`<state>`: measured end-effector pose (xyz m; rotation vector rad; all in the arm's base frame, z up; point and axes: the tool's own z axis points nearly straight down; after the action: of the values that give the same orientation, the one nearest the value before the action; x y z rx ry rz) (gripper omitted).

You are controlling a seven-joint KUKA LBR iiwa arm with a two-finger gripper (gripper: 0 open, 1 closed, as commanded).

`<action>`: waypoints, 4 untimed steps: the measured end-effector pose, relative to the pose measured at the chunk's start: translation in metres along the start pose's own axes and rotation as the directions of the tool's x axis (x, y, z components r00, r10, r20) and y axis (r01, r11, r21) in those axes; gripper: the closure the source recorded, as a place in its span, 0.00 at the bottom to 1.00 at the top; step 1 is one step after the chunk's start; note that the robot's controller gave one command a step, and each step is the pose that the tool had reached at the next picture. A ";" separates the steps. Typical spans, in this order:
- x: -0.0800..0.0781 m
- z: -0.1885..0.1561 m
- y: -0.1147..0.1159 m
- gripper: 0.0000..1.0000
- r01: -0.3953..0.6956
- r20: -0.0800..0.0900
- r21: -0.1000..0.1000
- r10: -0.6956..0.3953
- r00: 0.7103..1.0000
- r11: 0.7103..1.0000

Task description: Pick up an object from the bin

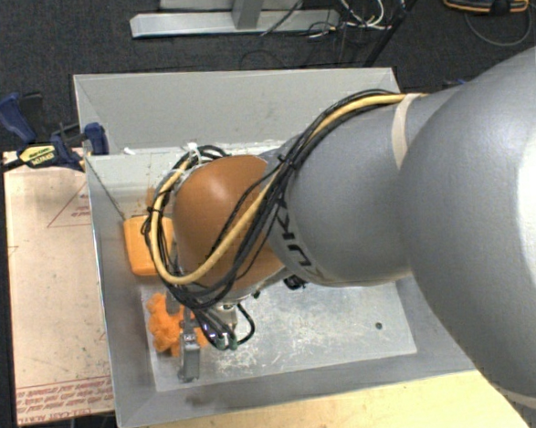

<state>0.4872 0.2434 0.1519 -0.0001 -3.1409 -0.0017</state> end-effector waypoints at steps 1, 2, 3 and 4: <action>-0.015 0.027 -0.019 0.00 -0.075 0.006 -0.007 0.075 0.997 0.997; -0.049 0.074 -0.029 1.00 -0.030 0.011 -0.007 0.030 0.999 1.000; -0.048 0.074 -0.029 1.00 -0.030 0.009 -0.007 0.030 1.000 1.000; -0.048 0.038 -0.029 1.00 -0.035 0.005 -0.005 0.035 0.999 0.999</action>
Offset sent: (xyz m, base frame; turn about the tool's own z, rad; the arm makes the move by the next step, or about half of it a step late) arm 0.0451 -0.0315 -0.0784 0.0281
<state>0.5352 0.2144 0.1139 -0.0550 -3.1454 -0.0096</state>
